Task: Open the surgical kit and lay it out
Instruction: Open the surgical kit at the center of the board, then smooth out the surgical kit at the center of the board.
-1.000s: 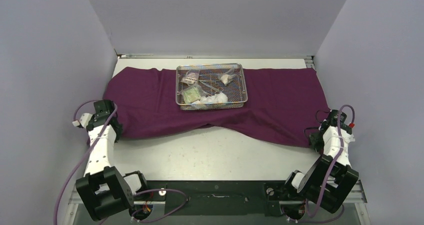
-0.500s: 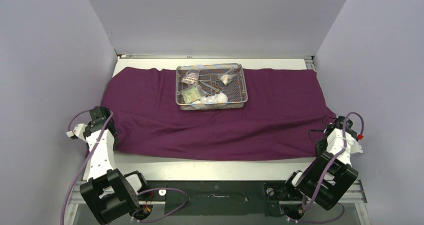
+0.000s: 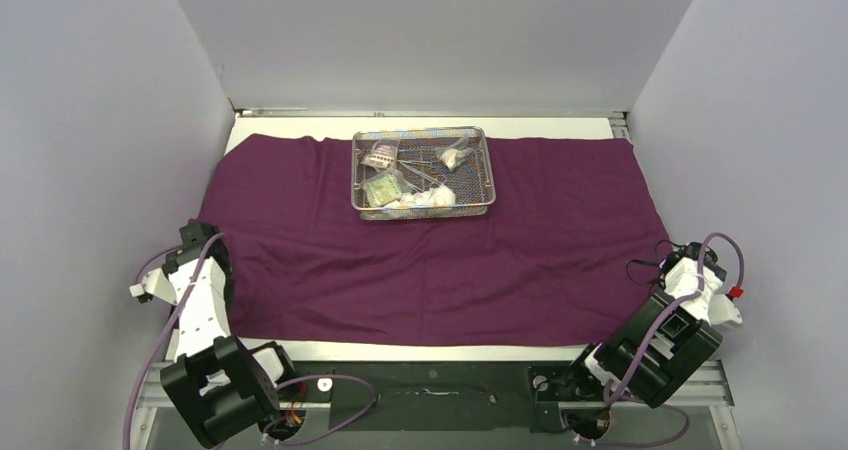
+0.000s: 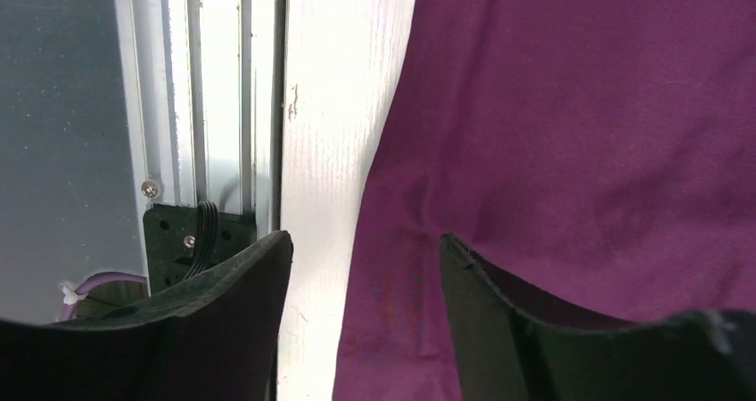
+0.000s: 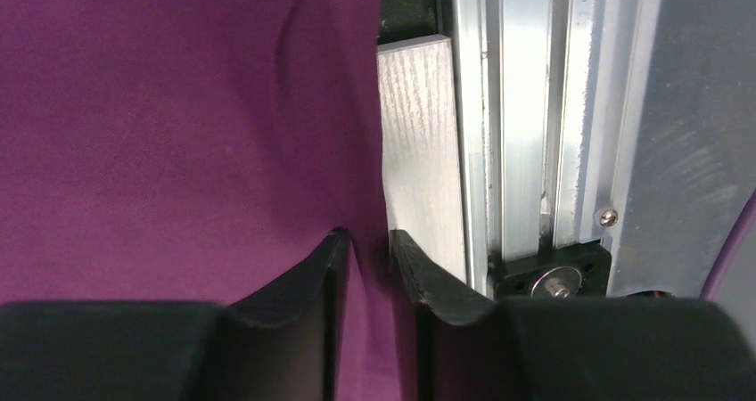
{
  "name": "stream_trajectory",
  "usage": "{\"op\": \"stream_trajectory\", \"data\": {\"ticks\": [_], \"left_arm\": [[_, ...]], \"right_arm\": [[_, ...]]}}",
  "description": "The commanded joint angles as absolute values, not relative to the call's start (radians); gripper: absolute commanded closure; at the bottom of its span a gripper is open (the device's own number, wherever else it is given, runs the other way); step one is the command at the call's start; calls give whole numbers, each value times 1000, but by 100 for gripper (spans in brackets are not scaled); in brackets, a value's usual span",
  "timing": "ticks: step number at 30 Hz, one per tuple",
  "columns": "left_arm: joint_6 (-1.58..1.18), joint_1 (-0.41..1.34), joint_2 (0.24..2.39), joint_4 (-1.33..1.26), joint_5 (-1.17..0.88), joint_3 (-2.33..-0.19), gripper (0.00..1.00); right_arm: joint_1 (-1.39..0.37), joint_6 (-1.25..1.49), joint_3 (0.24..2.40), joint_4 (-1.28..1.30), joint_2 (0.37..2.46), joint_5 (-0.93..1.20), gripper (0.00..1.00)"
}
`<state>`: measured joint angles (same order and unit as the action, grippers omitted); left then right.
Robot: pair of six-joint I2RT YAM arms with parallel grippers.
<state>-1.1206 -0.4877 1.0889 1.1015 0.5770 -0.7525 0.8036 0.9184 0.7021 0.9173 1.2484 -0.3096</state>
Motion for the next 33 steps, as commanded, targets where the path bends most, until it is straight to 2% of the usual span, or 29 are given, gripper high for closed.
{"op": "stream_trajectory", "data": {"ticks": [1,4,9,11,19,24,28,33], "left_arm": [[-1205,-495,1078,1173,652,-833,35],[-1102,-496,1074,1095,598,-875,29],[-874,-493,1087,920,382,-929,29],[-836,-493,1107,883,310,-933,29],[-744,-493,1226,651,15,-787,30],[-736,-499,1273,639,44,-748,31],[-793,-512,1298,675,117,-727,31],[-834,-536,1313,696,178,-701,31]], "right_arm": [[813,940,751,960,1246,-372,70],[806,929,762,962,1224,-347,61],[770,919,819,993,1195,-312,47],[749,874,840,962,1188,-270,44],[679,650,755,643,1212,258,39],[676,653,704,573,1231,346,37],[748,676,625,542,1261,415,37],[779,666,618,582,1262,329,37]]}}
